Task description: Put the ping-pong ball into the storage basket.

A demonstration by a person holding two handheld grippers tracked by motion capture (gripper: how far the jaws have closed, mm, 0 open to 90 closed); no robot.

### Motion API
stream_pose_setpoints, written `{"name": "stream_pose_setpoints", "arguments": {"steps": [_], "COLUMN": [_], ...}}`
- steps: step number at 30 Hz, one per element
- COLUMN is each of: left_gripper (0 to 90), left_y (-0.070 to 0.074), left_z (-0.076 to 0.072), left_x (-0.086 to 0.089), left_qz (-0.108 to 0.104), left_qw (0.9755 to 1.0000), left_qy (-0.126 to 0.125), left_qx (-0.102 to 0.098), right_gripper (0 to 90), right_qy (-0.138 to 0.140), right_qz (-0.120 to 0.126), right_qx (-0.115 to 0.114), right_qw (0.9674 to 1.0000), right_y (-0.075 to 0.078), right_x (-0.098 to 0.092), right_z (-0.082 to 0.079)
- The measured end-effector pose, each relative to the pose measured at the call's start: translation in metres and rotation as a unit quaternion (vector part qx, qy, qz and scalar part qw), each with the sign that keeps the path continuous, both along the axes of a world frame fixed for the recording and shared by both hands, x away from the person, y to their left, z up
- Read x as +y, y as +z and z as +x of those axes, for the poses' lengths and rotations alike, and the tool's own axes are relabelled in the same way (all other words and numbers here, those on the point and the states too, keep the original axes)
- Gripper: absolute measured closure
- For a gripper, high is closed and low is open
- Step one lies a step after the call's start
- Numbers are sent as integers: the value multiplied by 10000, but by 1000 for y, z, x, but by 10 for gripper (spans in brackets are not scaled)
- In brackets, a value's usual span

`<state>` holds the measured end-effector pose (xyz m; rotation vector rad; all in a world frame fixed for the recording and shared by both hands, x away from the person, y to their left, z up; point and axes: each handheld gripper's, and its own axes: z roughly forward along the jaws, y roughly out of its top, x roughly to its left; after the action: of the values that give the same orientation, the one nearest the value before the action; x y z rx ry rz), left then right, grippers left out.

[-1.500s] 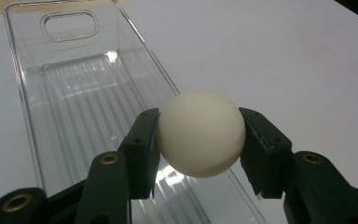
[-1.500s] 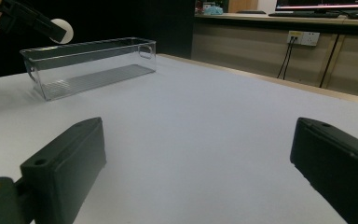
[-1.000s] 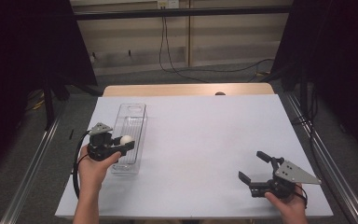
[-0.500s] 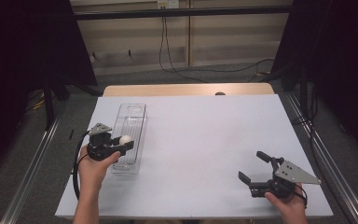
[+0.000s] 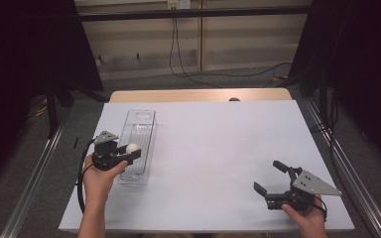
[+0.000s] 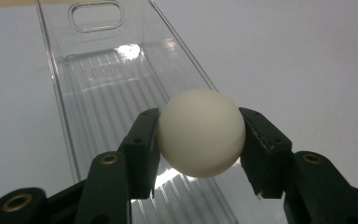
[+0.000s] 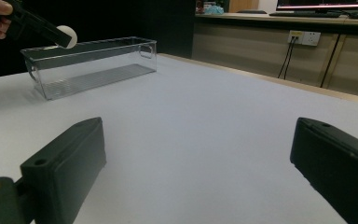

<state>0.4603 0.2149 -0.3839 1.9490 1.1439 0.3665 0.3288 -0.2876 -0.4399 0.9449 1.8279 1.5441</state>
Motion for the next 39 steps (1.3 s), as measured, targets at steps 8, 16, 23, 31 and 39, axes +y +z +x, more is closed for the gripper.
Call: {"name": "stream_pose_setpoints", "arguments": {"steps": [8, 16, 23, 31, 39], "left_gripper": [511, 511, 510, 510, 510], "left_y": [-2, -3, -5, -8, -9], "left_z": [1, 2, 2, 2, 2], "left_x": [1, 2, 2, 2, 1], "left_qz": [52, 88, 117, 151, 160], "left_qw": [10000, 10000, 9999, 9998, 9998], "left_qy": [9, 25, 48, 80, 108], "left_qx": [9, -6, -33, -41, -63], "right_gripper": [26, 26, 26, 26, 26], "right_qy": [2, 7, 16, 14, 15], "right_qz": [-7, -18, -10, -9, -11], "right_qx": [-11, -13, -2, -7, -8], "right_qw": [10000, 10000, 10000, 10000, 10000], "right_y": [0, 0, 0, 0, 0], "right_x": [0, 0, 0, 0, -1], "right_z": [0, 0, 0, 0, 0]}}
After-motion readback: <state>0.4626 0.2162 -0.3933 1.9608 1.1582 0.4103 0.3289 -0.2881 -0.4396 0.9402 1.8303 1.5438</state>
